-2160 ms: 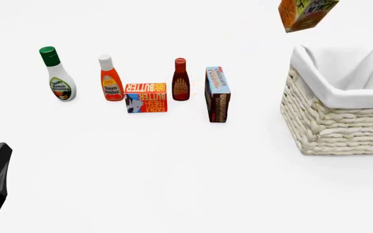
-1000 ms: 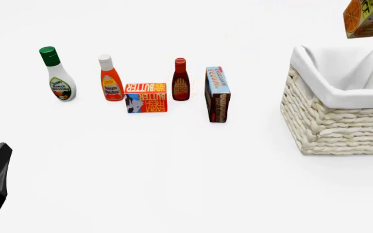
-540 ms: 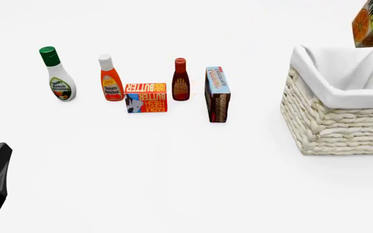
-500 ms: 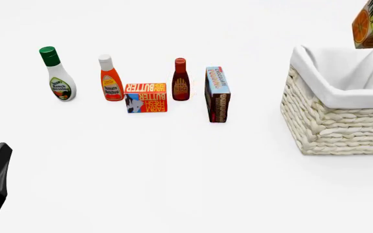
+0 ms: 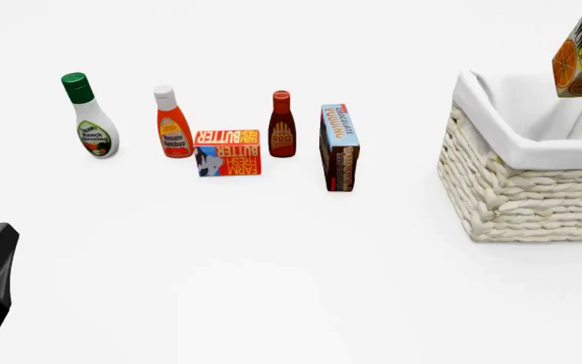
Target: Pick the orange juice and place it in the basket.
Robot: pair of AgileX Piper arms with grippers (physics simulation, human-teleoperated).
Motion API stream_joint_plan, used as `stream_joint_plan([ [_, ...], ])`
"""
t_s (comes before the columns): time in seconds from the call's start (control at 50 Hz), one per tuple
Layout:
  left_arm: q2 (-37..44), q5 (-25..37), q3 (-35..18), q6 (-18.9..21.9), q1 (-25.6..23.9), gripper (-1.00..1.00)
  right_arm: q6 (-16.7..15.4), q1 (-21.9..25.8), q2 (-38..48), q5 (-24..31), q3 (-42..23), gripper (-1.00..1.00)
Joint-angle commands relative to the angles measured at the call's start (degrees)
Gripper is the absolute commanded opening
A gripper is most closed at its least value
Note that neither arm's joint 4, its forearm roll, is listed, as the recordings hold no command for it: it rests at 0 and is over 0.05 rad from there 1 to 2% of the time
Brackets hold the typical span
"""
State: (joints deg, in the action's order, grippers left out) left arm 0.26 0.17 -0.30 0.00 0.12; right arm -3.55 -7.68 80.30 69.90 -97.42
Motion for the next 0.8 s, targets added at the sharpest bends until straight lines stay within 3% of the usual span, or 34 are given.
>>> stream_joint_plan([
  [0.02, 0.00, 0.00, 0.00, -0.01, -0.01, 1.00, 1.44, -1.07, -0.14, 0.00, 0.21, -1.00],
  [0.8, 0.00, 0.00, 0.00, -0.01, -0.01, 1.00, 4.78, -1.44, 6.64, 0.00, -5.22, -1.00],
])
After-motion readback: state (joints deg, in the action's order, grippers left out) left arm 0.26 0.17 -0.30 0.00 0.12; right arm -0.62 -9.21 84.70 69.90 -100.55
